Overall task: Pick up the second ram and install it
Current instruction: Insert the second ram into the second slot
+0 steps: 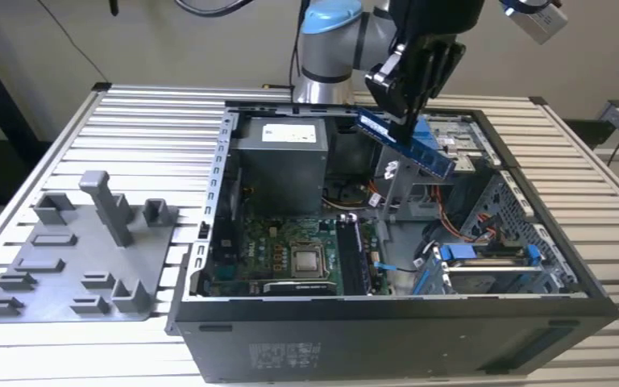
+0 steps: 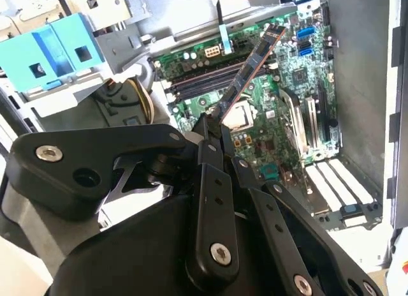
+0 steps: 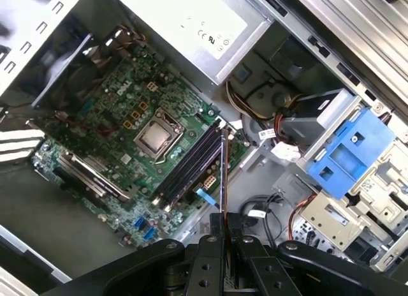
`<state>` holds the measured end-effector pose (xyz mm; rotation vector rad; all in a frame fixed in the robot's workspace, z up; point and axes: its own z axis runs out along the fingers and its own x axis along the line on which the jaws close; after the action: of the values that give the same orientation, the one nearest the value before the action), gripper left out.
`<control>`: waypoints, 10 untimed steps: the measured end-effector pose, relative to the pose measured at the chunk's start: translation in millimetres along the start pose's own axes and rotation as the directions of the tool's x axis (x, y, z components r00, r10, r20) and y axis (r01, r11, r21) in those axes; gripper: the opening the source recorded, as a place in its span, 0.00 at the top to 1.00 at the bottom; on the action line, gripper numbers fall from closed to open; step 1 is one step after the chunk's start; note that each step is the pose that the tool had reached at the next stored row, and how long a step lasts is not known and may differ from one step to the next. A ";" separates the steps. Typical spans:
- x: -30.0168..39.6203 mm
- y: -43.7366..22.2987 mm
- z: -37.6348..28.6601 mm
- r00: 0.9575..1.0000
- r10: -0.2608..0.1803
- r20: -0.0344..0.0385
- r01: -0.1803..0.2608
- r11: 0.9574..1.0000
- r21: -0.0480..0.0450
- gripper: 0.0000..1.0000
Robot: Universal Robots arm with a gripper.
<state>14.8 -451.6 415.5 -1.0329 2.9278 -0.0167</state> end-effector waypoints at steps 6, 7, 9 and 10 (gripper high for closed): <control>0.0 0.0 0.2 0.998 0.061 -0.001 -0.061 0.998 0.002 0.86; 0.0 0.0 0.3 0.997 0.075 -0.001 -0.075 0.997 0.002 0.86; 0.0 0.0 0.4 0.995 0.101 -0.002 -0.101 0.995 0.003 0.86; 0.0 0.0 0.5 0.994 0.113 -0.002 -0.113 0.994 0.004 0.86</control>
<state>14.8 -451.6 415.0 -0.8652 2.9823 -0.0198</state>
